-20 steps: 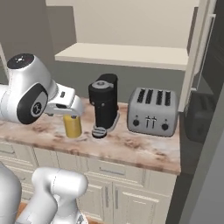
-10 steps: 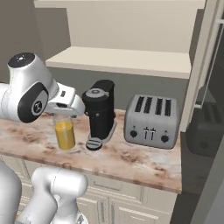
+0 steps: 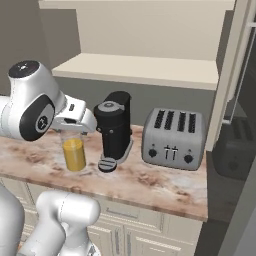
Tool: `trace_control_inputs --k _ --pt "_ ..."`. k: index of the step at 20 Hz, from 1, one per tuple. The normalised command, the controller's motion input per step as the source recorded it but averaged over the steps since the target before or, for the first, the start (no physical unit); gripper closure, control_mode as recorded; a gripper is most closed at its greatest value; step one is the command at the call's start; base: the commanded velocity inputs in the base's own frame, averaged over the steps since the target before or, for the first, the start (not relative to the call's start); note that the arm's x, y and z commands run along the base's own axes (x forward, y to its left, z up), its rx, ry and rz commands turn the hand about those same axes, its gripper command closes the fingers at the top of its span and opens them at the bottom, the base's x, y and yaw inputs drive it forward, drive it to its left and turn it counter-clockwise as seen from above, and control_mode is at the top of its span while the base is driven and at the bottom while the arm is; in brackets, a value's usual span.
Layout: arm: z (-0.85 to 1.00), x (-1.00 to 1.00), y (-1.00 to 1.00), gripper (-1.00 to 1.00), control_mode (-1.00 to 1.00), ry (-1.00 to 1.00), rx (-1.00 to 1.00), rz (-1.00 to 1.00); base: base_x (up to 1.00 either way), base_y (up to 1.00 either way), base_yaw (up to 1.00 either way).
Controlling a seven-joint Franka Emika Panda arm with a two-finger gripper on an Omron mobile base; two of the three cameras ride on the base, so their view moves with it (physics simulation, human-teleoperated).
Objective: There is a tray on the dining counter. Grab the cup, mug, and pitcher and place them on the tray. The pitcher may be placed next to the tray if it cannot fit the tray.
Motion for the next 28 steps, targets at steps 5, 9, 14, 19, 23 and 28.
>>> trace_control_inputs --k 5,9,14,19,23,28 --pt "0.0 0.0 0.0 -1.0 1.0 0.0 0.0 0.0 0.19 0.0 0.0" --pt "0.0 0.0 0.0 -1.0 1.0 0.0 0.0 0.0 0.15 0.0 0.0" --pt "0.0 0.08 0.0 -1.0 -1.0 0.01 0.0 0.0 0.1 0.0 0.0" --pt "-0.16 0.15 0.01 -1.0 -1.0 0.03 0.0 0.0 0.0 0.0 0.0" --pt "-0.32 0.17 0.07 -1.0 -1.0 0.08 0.0 0.0 0.0 0.0 0.0" --pt "-0.38 0.07 0.0 -1.0 -1.0 0.05 0.0 0.02 0.0 0.0 0.0"
